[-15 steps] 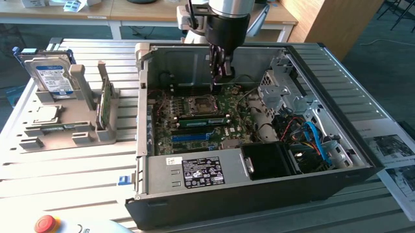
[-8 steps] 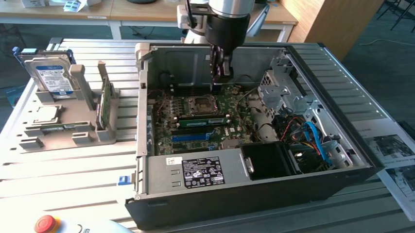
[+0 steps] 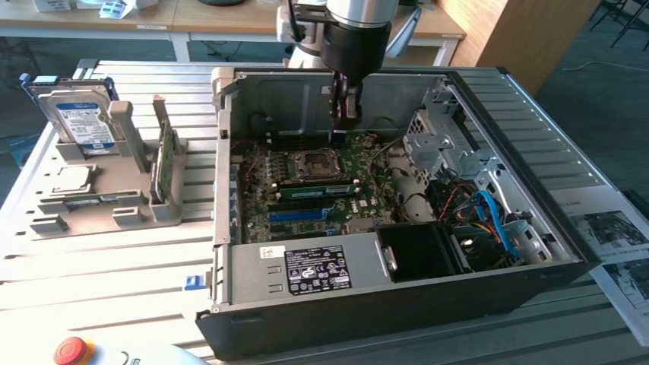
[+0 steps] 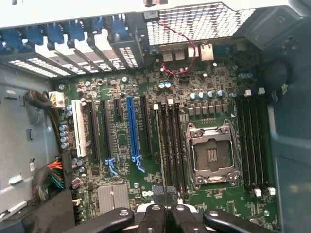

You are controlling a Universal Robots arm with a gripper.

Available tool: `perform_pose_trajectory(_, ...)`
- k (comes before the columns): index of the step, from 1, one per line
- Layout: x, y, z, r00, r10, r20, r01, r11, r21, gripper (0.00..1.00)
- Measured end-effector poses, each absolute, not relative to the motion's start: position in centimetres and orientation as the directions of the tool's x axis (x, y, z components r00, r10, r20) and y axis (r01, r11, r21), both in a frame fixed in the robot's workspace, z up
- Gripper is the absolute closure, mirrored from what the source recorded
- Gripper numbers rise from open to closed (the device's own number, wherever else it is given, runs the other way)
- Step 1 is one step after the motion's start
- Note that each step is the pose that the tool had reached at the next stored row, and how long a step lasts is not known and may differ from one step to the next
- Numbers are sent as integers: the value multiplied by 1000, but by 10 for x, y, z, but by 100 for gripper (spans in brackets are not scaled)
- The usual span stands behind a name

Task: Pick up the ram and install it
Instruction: 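Press down the ram until it locks into place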

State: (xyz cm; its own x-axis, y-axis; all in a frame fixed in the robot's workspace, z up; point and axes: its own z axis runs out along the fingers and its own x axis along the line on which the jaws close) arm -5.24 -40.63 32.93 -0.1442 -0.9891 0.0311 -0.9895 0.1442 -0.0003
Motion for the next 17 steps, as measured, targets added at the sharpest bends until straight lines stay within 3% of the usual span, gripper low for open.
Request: perform_pose_trajectory(17,-52,-406,329,-307,-951,31,-952,308,0,90)
